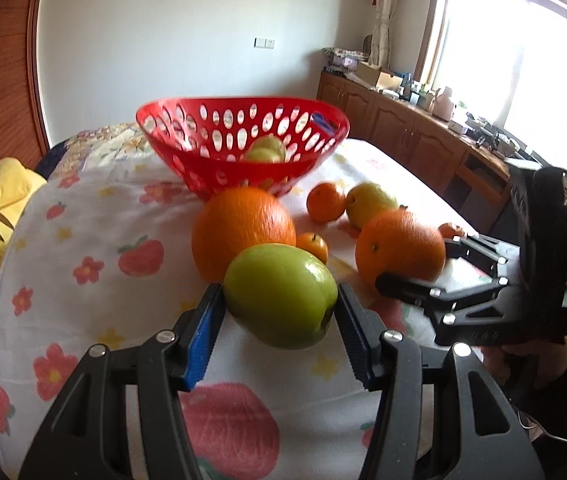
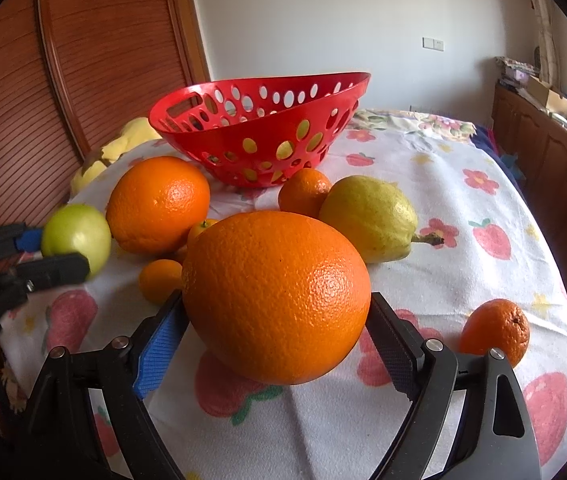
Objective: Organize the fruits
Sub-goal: 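Lift the apple with the left gripper while the right gripper carries the orange over the basket, then open the left gripper to drop the apple while the right gripper releases the orange into the basket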
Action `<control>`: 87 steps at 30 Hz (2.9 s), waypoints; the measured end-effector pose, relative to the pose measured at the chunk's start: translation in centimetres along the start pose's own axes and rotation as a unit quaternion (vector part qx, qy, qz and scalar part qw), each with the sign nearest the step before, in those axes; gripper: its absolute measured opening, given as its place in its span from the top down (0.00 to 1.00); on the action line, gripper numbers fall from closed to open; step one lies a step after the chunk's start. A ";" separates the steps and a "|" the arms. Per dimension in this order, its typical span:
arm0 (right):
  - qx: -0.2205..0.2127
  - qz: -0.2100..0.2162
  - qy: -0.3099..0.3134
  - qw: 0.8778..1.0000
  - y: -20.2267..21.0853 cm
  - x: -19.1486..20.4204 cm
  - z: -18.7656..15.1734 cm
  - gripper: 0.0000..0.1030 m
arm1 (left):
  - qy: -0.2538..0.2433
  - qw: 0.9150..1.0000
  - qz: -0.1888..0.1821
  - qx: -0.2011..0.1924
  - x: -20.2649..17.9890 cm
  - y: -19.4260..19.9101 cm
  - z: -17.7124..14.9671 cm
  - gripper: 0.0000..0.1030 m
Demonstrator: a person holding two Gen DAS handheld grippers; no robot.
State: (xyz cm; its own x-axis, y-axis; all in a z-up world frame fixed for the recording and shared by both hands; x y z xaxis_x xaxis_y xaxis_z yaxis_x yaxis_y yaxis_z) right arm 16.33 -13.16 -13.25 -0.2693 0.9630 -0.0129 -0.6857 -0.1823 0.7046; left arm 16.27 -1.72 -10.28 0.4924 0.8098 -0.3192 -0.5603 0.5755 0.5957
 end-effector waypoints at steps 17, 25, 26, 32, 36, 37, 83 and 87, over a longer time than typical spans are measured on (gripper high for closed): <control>-0.014 0.019 -0.003 1.000 1.5 -0.9 3.0 0.14 | -0.018 0.999 -0.001 -0.049 1.4 0.5 7.6 0.47; -0.041 0.018 0.002 0.999 2.7 -1.6 6.7 0.14 | -0.018 0.998 -0.005 -0.055 3.7 -1.3 10.9 0.47; -0.045 0.016 0.003 0.999 2.7 -1.7 7.4 0.14 | -0.018 0.998 -0.005 -0.055 4.1 -1.6 11.3 0.47; -0.058 0.014 0.009 0.998 2.3 -1.9 10.5 0.14 | -0.022 0.999 -0.003 -0.041 5.8 -3.4 12.9 0.47; -0.065 0.012 0.016 0.998 1.7 -2.0 12.3 0.14 | -0.019 0.999 0.001 -0.031 6.8 -4.3 13.1 0.47; -0.067 0.011 0.018 0.998 1.5 -1.9 12.7 0.14 | -0.018 0.999 0.002 -0.030 7.2 -4.5 13.1 0.47; -0.008 0.033 0.059 0.998 -9.6 2.7 16.4 0.13 | 0.015 0.999 0.019 -0.025 9.7 -3.3 11.9 0.42; -0.009 0.025 0.059 0.998 -9.9 2.8 16.5 0.13 | 0.012 0.999 0.020 -0.028 9.3 -2.5 11.7 0.42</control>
State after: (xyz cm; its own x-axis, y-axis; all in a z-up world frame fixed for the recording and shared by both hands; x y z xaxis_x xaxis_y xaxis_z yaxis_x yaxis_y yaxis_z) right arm 33.47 -5.36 -8.57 -0.3798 0.9230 -0.0619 -0.6813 -0.2339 0.6936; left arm 30.03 3.05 -6.07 0.4534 0.8344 -0.3134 -0.6164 0.5475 0.5659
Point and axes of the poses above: each gripper's, at about its wrist camera, not at the fingertips, and y roughly against the way its jaws point, x to its left, z to its top, the point moved 7 cm from there along -y, roughly the way its jaws point, and after that the axes turned 15 degrees about -z, right-handed, at the moved point
